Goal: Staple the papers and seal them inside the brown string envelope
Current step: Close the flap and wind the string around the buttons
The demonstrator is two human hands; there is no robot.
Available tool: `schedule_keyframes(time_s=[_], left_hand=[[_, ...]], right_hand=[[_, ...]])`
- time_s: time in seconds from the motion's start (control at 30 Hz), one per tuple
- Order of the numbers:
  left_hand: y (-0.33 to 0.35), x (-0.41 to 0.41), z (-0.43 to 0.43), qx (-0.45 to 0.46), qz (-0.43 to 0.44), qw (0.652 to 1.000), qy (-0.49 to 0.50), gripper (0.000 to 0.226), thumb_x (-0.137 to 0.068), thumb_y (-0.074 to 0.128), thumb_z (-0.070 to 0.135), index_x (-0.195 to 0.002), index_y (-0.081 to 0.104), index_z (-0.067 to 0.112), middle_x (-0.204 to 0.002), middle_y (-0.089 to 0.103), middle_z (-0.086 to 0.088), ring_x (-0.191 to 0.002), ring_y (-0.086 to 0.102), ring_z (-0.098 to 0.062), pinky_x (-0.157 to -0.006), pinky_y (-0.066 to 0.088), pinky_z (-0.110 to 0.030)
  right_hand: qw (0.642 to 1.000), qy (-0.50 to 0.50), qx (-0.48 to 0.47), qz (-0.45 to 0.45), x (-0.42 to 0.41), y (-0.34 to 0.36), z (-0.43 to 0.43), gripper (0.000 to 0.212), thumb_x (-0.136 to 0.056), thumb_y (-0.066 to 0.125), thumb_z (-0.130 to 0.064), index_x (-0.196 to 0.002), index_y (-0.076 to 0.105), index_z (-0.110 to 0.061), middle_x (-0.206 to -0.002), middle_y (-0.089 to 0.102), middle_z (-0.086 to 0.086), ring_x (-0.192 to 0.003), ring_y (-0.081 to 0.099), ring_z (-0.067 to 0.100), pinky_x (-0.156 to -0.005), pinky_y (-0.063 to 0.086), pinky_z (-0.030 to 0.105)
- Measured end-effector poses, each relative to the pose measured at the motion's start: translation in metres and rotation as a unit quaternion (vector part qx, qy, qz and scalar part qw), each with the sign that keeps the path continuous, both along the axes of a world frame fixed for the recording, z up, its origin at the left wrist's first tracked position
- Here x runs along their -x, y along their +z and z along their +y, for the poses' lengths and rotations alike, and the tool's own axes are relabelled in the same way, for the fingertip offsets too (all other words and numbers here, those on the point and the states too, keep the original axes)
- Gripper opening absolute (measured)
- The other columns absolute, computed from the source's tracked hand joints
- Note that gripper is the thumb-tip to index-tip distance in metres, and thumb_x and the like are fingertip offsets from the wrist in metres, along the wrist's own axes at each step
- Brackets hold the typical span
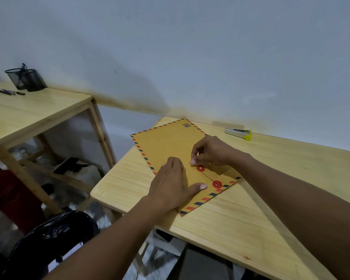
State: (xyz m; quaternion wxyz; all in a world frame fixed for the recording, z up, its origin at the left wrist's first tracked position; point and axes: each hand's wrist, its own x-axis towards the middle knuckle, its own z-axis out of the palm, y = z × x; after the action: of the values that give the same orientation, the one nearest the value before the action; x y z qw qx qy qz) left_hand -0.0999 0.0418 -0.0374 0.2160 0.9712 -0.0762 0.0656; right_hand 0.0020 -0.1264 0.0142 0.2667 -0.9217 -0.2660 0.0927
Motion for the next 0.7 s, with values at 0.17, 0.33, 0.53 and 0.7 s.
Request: schedule_keyframes(time_s=[0.17, 0.33, 0.53, 0.7], left_hand=[[-0.002, -0.002, -0.001, 0.009, -0.014, 1.0, 0.012, 0.085, -0.072, 0.06, 0.083, -0.118, 0.042, 0.014, -0.116, 0.04, 0.0, -0.098, 0.05, -0.019, -0.074, 0.044, -0.031], [-0.001, -0.002, 0.0, -0.008, -0.015, 1.0, 0.009, 0.087, -0.072, 0.059, 0.085, -0.12, 0.043, 0.013, -0.116, 0.041, 0.0, -0.099, 0.051, -0.019, -0.077, 0.048, -0.031], [0.007, -0.004, -0.002, -0.025, 0.006, 1.0, 0.016, 0.09, -0.071, 0.061, 0.084, -0.124, 0.042, 0.014, -0.12, 0.043, 0.0, -0.099, 0.054, -0.019, -0.074, 0.049, -0.032], [0.01, -0.005, -0.002, -0.043, 0.009, 0.999, 0.02, 0.091, -0.071, 0.058, 0.086, -0.127, 0.042, 0.015, -0.122, 0.044, -0.001, -0.101, 0.055, -0.019, -0.076, 0.052, -0.033]], right_hand=[[0.998, 0.008, -0.019, 0.066, -0.003, -0.007, 0.006, 0.009, -0.078, 0.083, -0.026, -0.08, 0.075, -0.022, -0.076, 0.07, -0.005, -0.074, 0.059, 0.01, -0.068, 0.045, 0.027], [0.997, -0.028, -0.011, 0.068, -0.009, -0.005, 0.005, 0.013, -0.08, 0.082, -0.026, -0.083, 0.074, -0.016, -0.077, 0.069, -0.005, -0.076, 0.06, 0.01, -0.065, 0.042, 0.023], [0.996, -0.051, -0.009, 0.069, -0.012, -0.005, 0.002, 0.011, -0.082, 0.081, -0.023, -0.085, 0.074, -0.015, -0.082, 0.07, 0.0, -0.081, 0.061, 0.013, -0.065, 0.043, 0.024], [0.995, -0.084, -0.013, 0.055, -0.009, -0.005, -0.008, 0.009, -0.084, 0.079, -0.022, -0.081, 0.071, -0.018, -0.082, 0.067, -0.002, -0.078, 0.057, 0.009, -0.063, 0.041, 0.024]])
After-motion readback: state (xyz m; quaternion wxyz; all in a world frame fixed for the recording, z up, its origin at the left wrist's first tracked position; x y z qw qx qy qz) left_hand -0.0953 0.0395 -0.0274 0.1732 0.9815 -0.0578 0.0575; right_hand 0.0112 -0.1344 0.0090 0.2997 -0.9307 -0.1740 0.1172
